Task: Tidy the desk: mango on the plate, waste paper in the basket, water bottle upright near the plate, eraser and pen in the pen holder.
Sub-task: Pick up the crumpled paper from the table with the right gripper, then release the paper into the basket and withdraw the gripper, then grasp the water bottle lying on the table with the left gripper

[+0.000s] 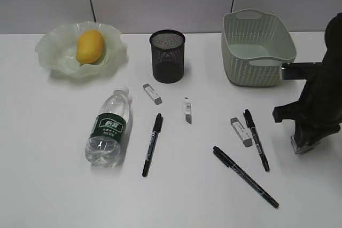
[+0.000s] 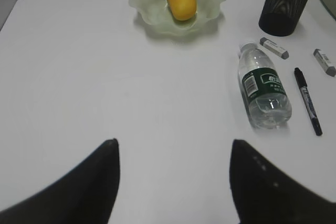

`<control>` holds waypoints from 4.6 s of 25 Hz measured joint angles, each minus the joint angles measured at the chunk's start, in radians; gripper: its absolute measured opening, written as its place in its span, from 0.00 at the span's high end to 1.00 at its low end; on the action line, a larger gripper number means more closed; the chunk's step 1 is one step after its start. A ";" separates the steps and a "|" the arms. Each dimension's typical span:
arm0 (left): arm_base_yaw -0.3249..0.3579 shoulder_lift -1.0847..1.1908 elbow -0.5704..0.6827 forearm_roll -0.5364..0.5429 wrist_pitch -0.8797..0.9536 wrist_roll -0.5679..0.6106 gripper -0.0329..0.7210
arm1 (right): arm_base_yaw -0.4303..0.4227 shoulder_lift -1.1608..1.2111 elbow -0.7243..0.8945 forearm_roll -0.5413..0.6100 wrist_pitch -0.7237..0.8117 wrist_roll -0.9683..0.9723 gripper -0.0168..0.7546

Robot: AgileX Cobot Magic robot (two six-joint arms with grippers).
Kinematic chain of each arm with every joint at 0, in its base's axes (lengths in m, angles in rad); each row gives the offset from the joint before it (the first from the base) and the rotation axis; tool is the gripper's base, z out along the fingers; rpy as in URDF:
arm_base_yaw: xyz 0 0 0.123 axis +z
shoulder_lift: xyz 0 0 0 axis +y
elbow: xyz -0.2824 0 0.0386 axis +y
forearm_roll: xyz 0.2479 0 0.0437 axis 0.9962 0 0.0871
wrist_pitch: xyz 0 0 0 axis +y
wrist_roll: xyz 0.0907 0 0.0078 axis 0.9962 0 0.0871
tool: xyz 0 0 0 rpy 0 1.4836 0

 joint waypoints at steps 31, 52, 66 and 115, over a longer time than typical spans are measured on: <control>0.000 0.000 0.000 0.000 -0.001 0.000 0.30 | 0.000 0.106 -0.818 0.000 0.118 -0.050 0.96; 0.000 0.000 0.000 0.000 -0.001 -0.001 0.30 | 0.000 0.348 -0.960 0.049 0.149 -0.052 0.15; 0.000 0.000 0.000 0.000 -0.001 -0.001 0.30 | 0.001 0.286 -1.244 0.055 0.465 -0.100 0.22; 0.000 0.395 0.001 0.001 -0.005 -0.001 0.30 | 0.003 -1.883 0.486 0.017 0.299 -0.165 0.27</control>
